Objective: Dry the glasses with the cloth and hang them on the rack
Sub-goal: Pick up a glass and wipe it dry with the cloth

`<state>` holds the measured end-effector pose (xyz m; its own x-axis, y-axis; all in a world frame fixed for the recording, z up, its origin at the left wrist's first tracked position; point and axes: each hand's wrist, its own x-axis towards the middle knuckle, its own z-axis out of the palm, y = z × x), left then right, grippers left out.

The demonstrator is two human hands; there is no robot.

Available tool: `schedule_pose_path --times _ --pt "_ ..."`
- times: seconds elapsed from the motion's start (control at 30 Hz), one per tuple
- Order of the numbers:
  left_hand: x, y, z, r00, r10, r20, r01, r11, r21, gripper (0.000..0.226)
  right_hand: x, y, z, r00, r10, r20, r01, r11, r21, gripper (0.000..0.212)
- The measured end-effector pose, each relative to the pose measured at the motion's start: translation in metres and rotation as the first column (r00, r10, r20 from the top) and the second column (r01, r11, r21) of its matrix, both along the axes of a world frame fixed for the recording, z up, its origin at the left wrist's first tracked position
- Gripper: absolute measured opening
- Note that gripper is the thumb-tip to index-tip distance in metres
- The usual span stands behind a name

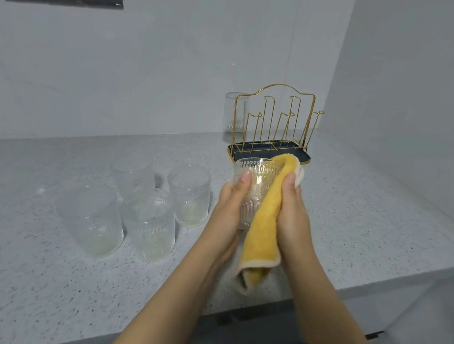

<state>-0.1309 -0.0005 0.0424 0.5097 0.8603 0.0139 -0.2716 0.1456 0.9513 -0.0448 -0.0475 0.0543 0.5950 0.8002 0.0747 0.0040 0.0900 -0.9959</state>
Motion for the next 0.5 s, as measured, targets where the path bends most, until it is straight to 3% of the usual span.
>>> schedule_pose_path --times 0.07,0.13,0.27,0.33,0.43,0.5 --pt "0.0 0.005 -0.001 0.992 0.077 -0.103 -0.064 0.99 0.123 0.048 -0.011 -0.004 -0.011 0.996 0.002 0.088 -0.008 0.998 0.07 0.056" --pt "-0.002 0.003 -0.003 0.987 0.056 -0.148 -0.035 0.99 0.138 0.037 -0.018 -0.008 -0.014 0.986 -0.016 0.164 -0.005 0.991 0.13 0.06" --pt "-0.006 0.003 -0.005 0.992 -0.122 -0.044 0.126 0.988 0.092 0.059 -0.008 -0.012 -0.009 0.993 -0.067 0.099 0.052 0.987 0.151 0.067" --pt "-0.009 0.008 -0.001 0.973 -0.217 -0.076 0.221 0.974 0.046 0.056 0.006 -0.017 -0.004 0.997 -0.052 0.055 0.046 0.993 0.106 0.054" --pt "-0.017 0.023 0.006 0.929 -0.352 -0.114 0.344 0.935 -0.085 0.043 0.027 -0.027 0.003 0.966 0.147 0.211 -0.167 0.983 0.081 0.034" --pt "-0.022 0.035 0.01 0.897 -0.421 -0.135 0.405 0.905 -0.129 0.031 0.042 -0.031 0.007 0.883 0.353 0.31 -0.375 0.927 0.012 0.028"
